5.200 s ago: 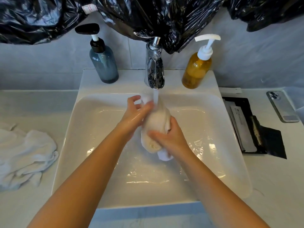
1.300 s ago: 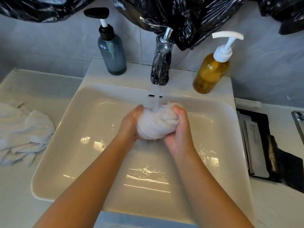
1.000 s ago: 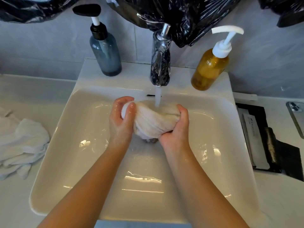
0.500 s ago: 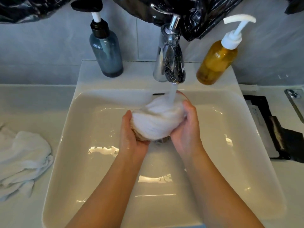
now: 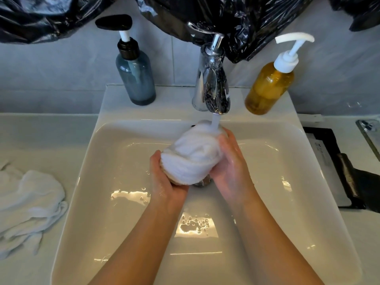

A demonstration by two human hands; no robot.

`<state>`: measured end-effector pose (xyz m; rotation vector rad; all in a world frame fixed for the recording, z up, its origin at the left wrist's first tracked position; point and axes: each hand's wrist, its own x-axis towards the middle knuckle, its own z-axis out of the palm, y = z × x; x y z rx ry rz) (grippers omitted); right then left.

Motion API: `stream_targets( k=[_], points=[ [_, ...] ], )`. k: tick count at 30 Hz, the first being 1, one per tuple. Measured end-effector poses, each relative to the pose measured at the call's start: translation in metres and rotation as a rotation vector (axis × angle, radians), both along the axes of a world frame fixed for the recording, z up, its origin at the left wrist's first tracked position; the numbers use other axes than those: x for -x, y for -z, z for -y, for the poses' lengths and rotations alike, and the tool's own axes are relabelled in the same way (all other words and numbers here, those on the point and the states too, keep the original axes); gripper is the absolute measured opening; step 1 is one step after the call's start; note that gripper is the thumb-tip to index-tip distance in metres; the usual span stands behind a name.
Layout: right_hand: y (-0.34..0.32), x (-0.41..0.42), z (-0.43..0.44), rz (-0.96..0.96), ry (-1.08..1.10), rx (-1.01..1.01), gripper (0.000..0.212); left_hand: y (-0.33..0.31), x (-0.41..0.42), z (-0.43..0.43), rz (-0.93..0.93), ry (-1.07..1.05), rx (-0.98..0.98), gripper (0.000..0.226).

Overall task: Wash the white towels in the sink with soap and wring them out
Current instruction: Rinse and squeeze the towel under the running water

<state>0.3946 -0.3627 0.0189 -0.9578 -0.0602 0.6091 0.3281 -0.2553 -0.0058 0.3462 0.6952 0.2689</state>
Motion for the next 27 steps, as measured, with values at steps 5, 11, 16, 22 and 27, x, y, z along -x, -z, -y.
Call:
stream_targets(
  k=[5, 11, 16, 22, 27],
  points=[
    [-0.001, 0.0, -0.001, -0.021, 0.009, -0.062, 0.087, 0.004, -0.002, -0.001, 0.015, 0.017, -0.08, 0.043],
    [0.006, -0.002, 0.002, -0.103, 0.031, -0.18, 0.086, -0.002, -0.007, 0.002, -0.003, 0.077, -0.161, 0.048],
    [0.01, -0.014, 0.011, -0.278, 0.274, -0.223, 0.047, -0.009, -0.007, 0.006, 0.143, 0.148, -0.158, 0.037],
    [0.019, -0.025, 0.025, -0.397, 0.442, -0.263, 0.041, -0.012, -0.01, 0.019, 0.268, 0.264, -0.33, 0.042],
    [0.015, -0.023, 0.023, -0.395, 0.462, -0.252, 0.046, -0.008, -0.011, 0.024, 0.153, 0.184, -0.323, 0.038]
  ],
)
